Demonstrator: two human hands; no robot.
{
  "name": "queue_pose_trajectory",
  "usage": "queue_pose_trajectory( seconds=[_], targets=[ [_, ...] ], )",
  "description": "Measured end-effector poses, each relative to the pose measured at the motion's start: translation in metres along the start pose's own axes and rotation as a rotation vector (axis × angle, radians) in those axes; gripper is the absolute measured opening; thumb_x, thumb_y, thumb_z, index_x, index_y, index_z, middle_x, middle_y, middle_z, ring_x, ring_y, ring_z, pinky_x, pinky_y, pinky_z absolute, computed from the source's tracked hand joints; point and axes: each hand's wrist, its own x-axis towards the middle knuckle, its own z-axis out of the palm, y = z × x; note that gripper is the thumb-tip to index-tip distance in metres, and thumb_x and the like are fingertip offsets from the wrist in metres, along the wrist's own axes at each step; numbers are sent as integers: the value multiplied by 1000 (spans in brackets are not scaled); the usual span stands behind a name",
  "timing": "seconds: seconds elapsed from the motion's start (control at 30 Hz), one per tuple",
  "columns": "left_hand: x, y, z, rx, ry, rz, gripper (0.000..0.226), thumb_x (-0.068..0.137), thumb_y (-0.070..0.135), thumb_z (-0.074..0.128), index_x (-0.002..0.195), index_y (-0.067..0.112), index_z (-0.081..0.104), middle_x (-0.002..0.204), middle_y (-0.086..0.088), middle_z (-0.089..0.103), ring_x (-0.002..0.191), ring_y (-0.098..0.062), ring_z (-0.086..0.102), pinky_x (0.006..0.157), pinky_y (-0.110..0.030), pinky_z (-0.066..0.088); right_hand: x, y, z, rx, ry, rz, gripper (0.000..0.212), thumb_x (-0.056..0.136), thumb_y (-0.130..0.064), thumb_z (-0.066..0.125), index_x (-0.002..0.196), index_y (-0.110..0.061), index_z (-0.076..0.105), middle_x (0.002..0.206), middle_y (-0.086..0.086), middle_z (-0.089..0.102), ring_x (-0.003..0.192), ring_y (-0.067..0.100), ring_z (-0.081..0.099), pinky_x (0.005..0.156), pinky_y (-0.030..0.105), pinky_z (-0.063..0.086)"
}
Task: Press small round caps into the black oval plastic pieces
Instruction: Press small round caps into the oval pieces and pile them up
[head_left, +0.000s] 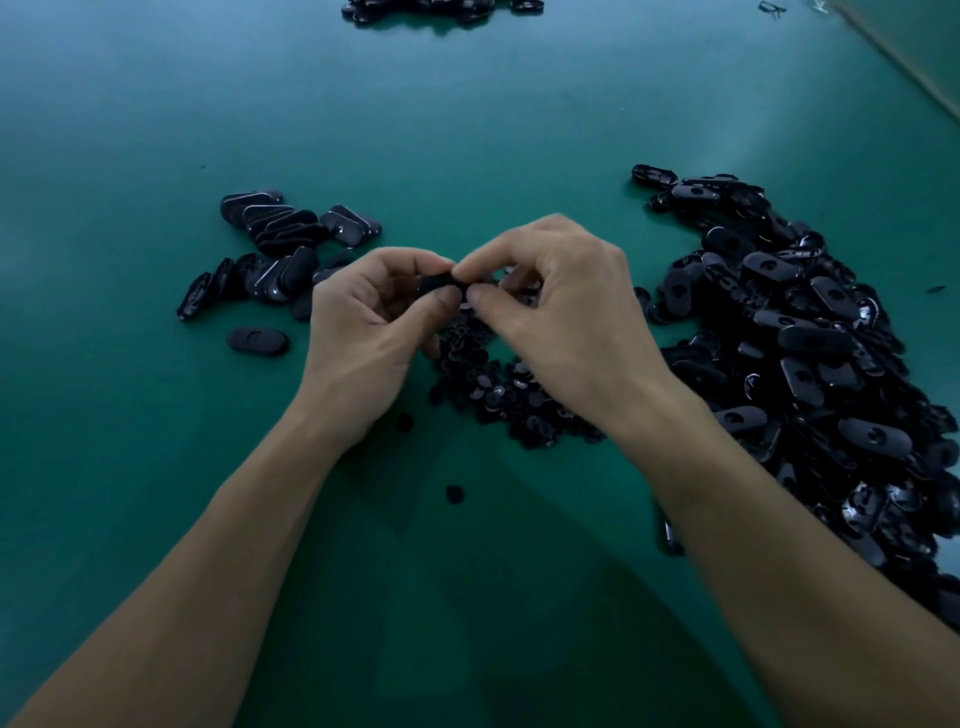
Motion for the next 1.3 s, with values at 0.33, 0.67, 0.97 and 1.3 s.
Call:
queue_pose_trajectory(
  seconds=[0.33, 0.67, 0.97, 1.3],
  targets=[
    [-1, 0, 2, -56, -24, -38, 22, 84, -4, 72, 98, 12, 68, 80, 7, 76, 70, -2, 67, 64, -15, 52, 11, 14, -11, 141, -134, 42, 12, 85, -15, 76, 88, -26, 77, 75, -17, 73, 73, -8, 68, 71, 10, 52],
    [-2, 1, 3, -58, 3, -101, 21, 73, 10, 76, 94, 11, 71, 77, 5, 76, 65, -6, 69, 64, -18, 56, 12, 16, -8, 88, -135, 37, 11, 81, -12, 75, 84, -23, 76, 69, -15, 70, 63, -11, 64, 59, 5, 45],
    [-3, 3, 6, -57, 49, -79, 17, 74, 7, 78, 90, 11, 72, 72, 2, 75, 61, -9, 69, 62, -20, 56, 10, 10, -9, 121, -78, 53, 11, 76, -15, 77, 77, -26, 75, 62, -19, 69, 60, -12, 64, 57, 3, 44],
    [-2, 0, 0, 157, 173, 60, 21, 81, 1, 79, 90, 19, 74, 75, 8, 76, 63, -11, 70, 67, -26, 59, 14, 14, -18, -14, -97, 48, 19, 90, -17, 69, 107, -23, 77, 96, -12, 74, 86, -4, 68, 84, 10, 51]
  ],
)
